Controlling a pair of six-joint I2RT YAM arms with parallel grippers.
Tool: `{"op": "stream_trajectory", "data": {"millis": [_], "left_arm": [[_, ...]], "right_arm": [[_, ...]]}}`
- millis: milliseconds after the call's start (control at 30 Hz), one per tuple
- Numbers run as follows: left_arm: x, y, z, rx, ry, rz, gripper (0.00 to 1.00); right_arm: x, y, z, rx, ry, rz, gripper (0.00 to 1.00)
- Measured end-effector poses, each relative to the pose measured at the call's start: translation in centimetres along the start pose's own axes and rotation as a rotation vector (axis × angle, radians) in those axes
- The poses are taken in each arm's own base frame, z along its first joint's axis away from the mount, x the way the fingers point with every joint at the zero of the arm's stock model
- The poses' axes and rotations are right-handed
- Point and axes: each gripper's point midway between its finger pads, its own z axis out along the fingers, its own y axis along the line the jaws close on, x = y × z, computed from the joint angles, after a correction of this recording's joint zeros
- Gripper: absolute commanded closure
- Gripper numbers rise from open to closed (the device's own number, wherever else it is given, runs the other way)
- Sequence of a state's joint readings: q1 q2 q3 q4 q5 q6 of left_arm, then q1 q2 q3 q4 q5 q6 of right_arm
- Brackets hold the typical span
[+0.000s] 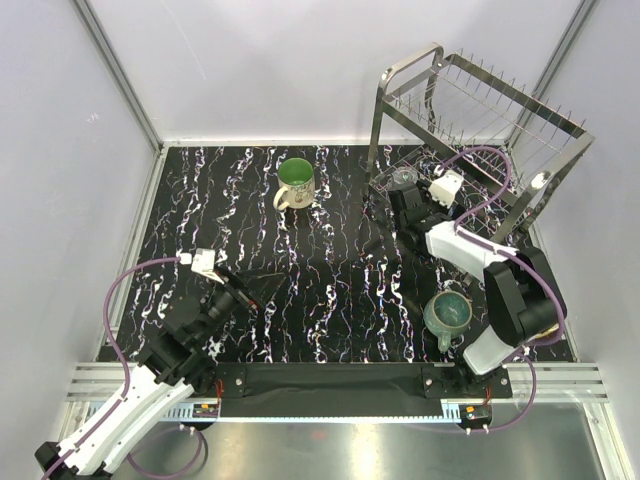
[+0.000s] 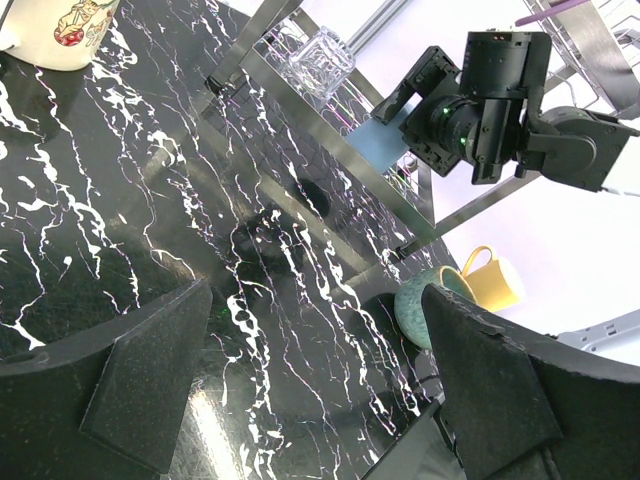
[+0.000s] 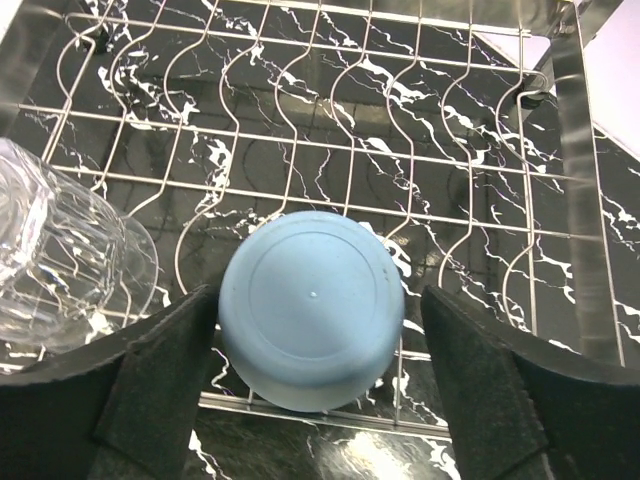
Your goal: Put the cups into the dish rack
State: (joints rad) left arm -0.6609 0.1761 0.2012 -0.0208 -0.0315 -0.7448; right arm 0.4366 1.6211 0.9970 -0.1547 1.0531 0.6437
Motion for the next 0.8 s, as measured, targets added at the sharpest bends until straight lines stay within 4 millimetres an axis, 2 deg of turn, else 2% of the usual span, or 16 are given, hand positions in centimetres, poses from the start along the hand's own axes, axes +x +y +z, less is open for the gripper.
{"op": "stream_trajectory", "data": {"millis": [300, 467, 800], "left_arm": [[0.2, 0.2, 0.0, -0.009, 0.010, -0.014, 0.09], [0.9, 0.8, -0.2, -0.036, 0.038, -0.015, 0.11], [1.3, 1.3, -0.5, -0.148, 0.135, -0.049, 0.13]], "right_arm": [[0.1, -0.3, -0.7, -0.054, 0.030, -0.057, 0.01], [-0.1, -0.2, -1.8, -0.107, 0.047, -0.094, 0.00], [-0.8, -0.2, -6.5, -0.291, 0.114, -0.129, 0.00]]}}
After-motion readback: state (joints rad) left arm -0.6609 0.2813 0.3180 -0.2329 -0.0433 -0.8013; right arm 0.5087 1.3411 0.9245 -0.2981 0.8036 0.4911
